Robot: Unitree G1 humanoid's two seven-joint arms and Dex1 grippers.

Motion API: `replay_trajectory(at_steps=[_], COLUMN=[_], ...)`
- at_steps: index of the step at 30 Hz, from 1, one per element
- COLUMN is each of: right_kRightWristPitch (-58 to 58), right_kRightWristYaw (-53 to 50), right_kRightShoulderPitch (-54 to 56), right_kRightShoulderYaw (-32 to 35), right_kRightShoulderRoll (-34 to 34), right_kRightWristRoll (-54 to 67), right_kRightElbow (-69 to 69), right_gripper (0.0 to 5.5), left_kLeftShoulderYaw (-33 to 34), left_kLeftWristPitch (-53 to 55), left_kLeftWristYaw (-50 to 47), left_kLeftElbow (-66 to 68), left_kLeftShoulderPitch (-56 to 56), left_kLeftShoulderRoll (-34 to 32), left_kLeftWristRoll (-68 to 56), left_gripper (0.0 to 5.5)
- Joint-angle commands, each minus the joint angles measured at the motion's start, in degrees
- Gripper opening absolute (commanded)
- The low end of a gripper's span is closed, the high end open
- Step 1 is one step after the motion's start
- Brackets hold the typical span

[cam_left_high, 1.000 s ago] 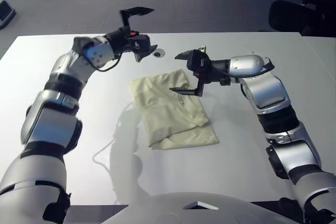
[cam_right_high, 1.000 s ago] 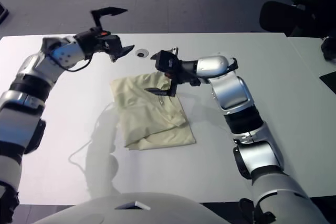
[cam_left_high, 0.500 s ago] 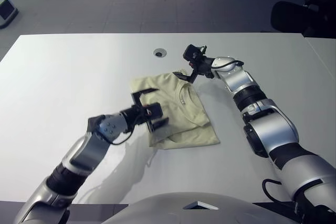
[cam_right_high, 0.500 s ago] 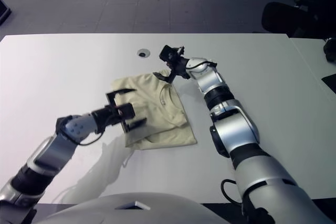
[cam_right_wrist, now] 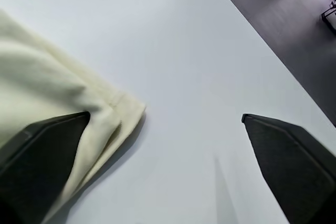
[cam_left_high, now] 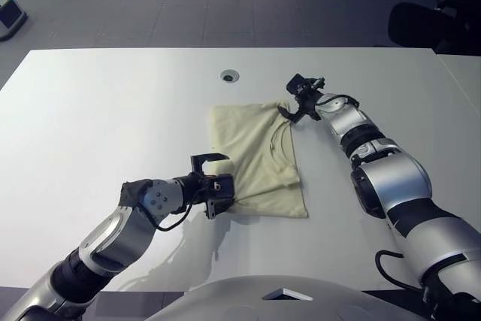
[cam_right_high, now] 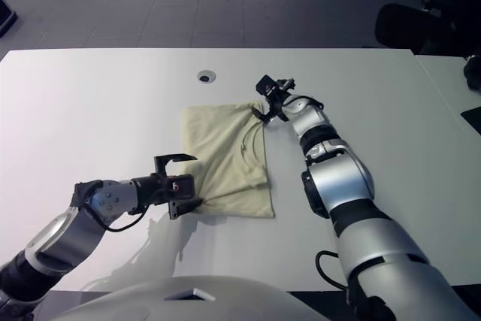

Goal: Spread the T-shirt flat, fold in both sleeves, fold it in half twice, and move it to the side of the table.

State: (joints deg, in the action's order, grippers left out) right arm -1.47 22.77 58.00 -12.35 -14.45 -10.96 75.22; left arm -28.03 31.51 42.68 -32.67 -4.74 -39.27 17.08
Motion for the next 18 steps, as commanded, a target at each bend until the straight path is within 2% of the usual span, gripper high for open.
replay_trajectory(at_steps=[1,3,5,7,9,13,15,18], right_kRightWristPitch=[-4.0,-5.0,-3.9,-0.2,2.2,3.8,3.5,4.8], right_kRightWristYaw=[4.7,8.1,11.7,15.4,19.9,32.4,38.9,44.8], right_kRightShoulderPitch=[-1.2,-1.8,-6.0,-16.0,-28.5,-55.8,-66.2,-76.4], right_kRightShoulderYaw=[5.4,7.4,9.6,10.9,12.0,17.4,20.9,24.4], right_kRightShoulderRoll=[-1.0,-2.2,-6.1,-12.4,-19.6,-33.3,-38.2,-41.6], right_kRightWristRoll=[4.7,7.0,9.6,10.4,10.0,9.7,9.6,9.5], right_kRightElbow=[-3.0,-7.2,-18.9,-39.6,-59.6,-87.9,-95.2,-103.2], right_gripper=[5.38,5.38,5.38,5.38,5.38,5.38,5.38,5.38], left_kLeftShoulderYaw=[4.2,7.9,14.4,22.7,29.7,39.7,43.9,45.9], left_kLeftWristPitch=[-1.1,-1.4,0.5,3.1,3.4,-7.4,-12.4,-20.6], left_kLeftWristYaw=[-4.1,-2.4,2.0,6.1,8.9,15.1,19.4,22.9], left_kLeftElbow=[7.5,5.9,0.8,-5.1,-8.6,-10.0,-10.8,-10.3], left_kLeftShoulderPitch=[-5.9,-6.4,-5.5,-2.0,3.5,21.0,29.7,38.2], left_kLeftShoulderRoll=[8.2,8.4,7.0,3.0,-2.2,-11.0,-12.5,-14.7], left_kLeftWristRoll=[-3.8,-7.9,-15.8,-22.0,-23.0,-16.9,-15.9,-13.6], left_gripper=[5.40,5.40,5.40,5.40,5.40,5.40,5.40,5.40])
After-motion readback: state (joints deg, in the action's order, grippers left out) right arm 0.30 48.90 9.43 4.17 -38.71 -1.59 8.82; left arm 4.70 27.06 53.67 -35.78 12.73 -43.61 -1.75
